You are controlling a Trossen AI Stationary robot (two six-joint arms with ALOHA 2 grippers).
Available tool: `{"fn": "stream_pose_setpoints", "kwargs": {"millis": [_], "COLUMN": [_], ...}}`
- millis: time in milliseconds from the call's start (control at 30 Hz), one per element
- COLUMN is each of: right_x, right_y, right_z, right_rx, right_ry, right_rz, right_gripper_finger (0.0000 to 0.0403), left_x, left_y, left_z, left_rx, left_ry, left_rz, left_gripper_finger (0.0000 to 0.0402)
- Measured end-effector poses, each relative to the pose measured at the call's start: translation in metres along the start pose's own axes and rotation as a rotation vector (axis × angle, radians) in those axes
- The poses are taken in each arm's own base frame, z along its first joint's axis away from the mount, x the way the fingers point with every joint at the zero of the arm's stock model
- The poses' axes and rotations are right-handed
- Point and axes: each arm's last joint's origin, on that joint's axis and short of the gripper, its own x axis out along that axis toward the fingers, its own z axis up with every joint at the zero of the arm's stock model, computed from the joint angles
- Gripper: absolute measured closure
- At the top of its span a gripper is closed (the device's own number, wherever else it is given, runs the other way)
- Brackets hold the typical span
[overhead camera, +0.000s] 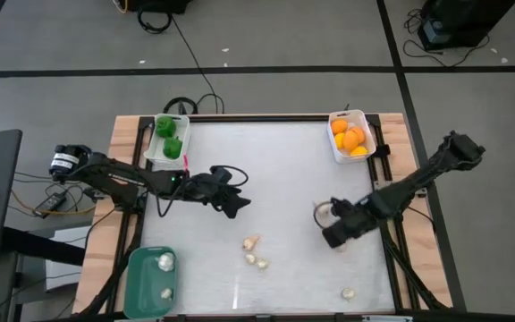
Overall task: Sort produce into baskets
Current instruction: Put the white garlic into the green bin
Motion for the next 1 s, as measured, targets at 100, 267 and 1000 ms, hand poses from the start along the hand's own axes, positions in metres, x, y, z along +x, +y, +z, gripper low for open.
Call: {"fn": "stream_pose_setpoints", "kwargs": {"millis": [100,267,1000], "right_x": [0.009,0.027,0.037], "right_y": [-0.001,0.003,0.009], "right_z": [-0.009,-0.014,-0.039], "right_rx": [-0.002,-0.058,-0.017], "right_ry": [-0.052,-0.124,0.095], "right_rz": [-0.036,-0.085,-0.061], "right_gripper_finger": [0.0114,0.0113,0.0116], "left_x": [0.0,0.001,0.001], "left_y": [0.0,0.004,0.009], "left_z": [0.0,0.005,0.003], "left_rx": [0.003,0.099,0.222], "left_ry": [-0.031,-0.061,-0.014], "left_rz": [0.025,0.063,0.086], "left_gripper_finger": [0.0069,0.0077,0.0078]}}
